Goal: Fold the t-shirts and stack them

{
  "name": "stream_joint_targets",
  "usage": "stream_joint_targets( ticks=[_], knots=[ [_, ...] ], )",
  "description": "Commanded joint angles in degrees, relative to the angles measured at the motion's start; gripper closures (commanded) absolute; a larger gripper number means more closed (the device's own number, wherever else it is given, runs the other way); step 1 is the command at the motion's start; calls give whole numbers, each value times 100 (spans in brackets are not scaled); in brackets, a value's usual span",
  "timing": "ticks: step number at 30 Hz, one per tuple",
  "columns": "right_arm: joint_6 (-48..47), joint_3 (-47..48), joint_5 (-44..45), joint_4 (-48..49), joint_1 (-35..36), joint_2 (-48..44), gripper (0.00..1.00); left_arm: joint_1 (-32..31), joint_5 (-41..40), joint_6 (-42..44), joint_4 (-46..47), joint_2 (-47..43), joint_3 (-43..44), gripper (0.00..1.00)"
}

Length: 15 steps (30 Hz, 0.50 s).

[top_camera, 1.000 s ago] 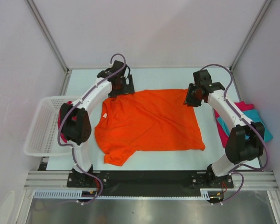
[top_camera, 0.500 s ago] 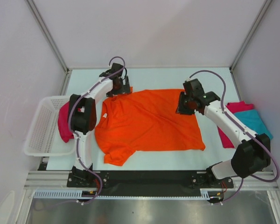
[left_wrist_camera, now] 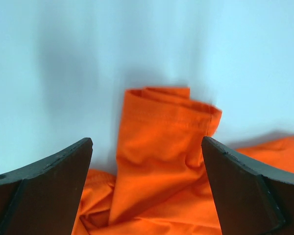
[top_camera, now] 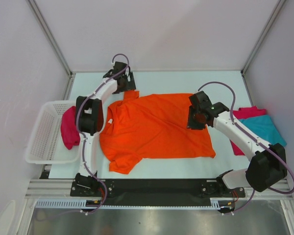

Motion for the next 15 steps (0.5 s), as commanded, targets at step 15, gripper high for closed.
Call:
stream_joint_targets(
  ticks=[15],
  knots=[
    [167, -149, 353, -459, 44, -282, 69, 385, 632, -208, 318, 508, 518, 7]
  ],
)
